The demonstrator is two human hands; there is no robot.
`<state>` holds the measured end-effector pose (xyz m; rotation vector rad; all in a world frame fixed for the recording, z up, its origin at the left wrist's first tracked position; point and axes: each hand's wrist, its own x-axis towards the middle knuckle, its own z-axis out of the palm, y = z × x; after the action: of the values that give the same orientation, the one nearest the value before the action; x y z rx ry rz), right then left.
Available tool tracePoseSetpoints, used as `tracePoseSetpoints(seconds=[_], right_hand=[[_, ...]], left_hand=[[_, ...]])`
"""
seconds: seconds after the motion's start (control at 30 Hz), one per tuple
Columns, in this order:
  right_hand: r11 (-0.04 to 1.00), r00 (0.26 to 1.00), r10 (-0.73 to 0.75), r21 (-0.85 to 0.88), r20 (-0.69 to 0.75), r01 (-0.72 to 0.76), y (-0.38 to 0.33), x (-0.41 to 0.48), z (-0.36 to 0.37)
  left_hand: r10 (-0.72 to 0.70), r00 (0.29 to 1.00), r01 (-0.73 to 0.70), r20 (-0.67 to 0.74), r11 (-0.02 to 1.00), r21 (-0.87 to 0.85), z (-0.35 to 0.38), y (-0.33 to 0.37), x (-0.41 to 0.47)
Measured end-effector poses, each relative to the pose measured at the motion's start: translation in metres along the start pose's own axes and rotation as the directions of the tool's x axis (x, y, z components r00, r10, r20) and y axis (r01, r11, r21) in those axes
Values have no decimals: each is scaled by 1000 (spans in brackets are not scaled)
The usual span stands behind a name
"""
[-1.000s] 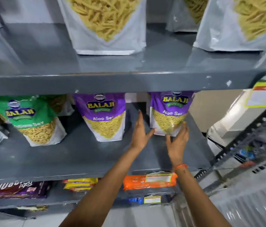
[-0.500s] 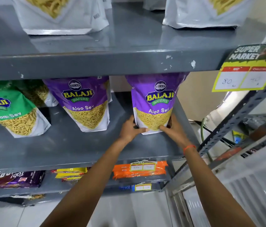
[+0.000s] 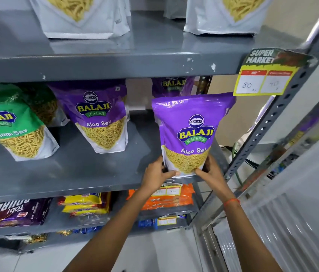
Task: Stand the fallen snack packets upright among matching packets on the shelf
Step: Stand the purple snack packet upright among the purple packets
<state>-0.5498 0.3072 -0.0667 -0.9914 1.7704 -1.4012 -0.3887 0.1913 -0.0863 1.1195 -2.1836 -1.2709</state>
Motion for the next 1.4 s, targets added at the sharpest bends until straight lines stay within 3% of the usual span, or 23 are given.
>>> tracePoseSetpoints(seconds=[0.13, 0.2, 0.23, 0.3, 0.37, 0.43, 0.53, 0.63, 0.73, 0.83, 0.9, 0.97, 1.1, 1.23, 1.4], right_hand=[[1000, 1000, -17, -18, 10, 17, -4, -8, 5], [995, 983, -93, -32, -156, 89, -10, -17, 18], [985, 939, -168, -86, -301, 148, -15, -22, 28], [907, 773, -415, -282, -480, 311, -31, -29, 53], [766, 642, -638, -434, -425, 475, -47, -29, 85], [662, 594, -743, -467, -308, 586, -61, -23, 117], [639, 623, -759, -394, -189, 660, -75, -4, 167], [709, 720, -687, -314, -99, 632, -81, 25, 211], [863, 891, -450, -278, -50, 421, -83, 67, 235], [991, 991, -122, -52, 48, 125, -88, 101, 236], [996, 989, -10, -87, 146, 23, -82, 109, 236], [983, 992, 38, -181, 118, -16, -68, 104, 235], [979, 999, 20, -205, 32, -13, -45, 72, 227], [965, 1000, 12, -263, 5, -10, -30, 30, 220], [975, 999, -33, -220, 36, 40, -25, 3, 211]], left_hand=[[6, 999, -5, 39, 999, -39, -4, 4, 0], [42, 997, -38, 60, 997, -63, -9, 6, -4], [63, 997, -61, 39, 997, -53, -14, 8, -7], [139, 986, -143, -94, 989, -35, -27, 15, -16], [283, 924, -300, -257, 953, -28, -46, 19, -23], [385, 838, -422, -387, 907, -10, -70, 20, -26], [371, 744, -428, -555, 903, 29, -113, 4, -22], [237, 700, -330, -674, 944, -11, -159, -38, -12], [9, 813, -125, -582, 980, -158, -207, -85, 3], [-97, 975, 38, -198, 958, -283, -234, -107, 26], [-122, 991, 96, -58, 938, -332, -235, -111, 35], [-132, 990, 105, -57, 934, -343, -229, -114, 33], [-79, 996, 65, -31, 940, -335, -215, -127, 1], [-68, 993, 50, -96, 982, -181, -194, -139, -40], [-69, 994, 55, -83, 985, -164, -185, -132, -62]])
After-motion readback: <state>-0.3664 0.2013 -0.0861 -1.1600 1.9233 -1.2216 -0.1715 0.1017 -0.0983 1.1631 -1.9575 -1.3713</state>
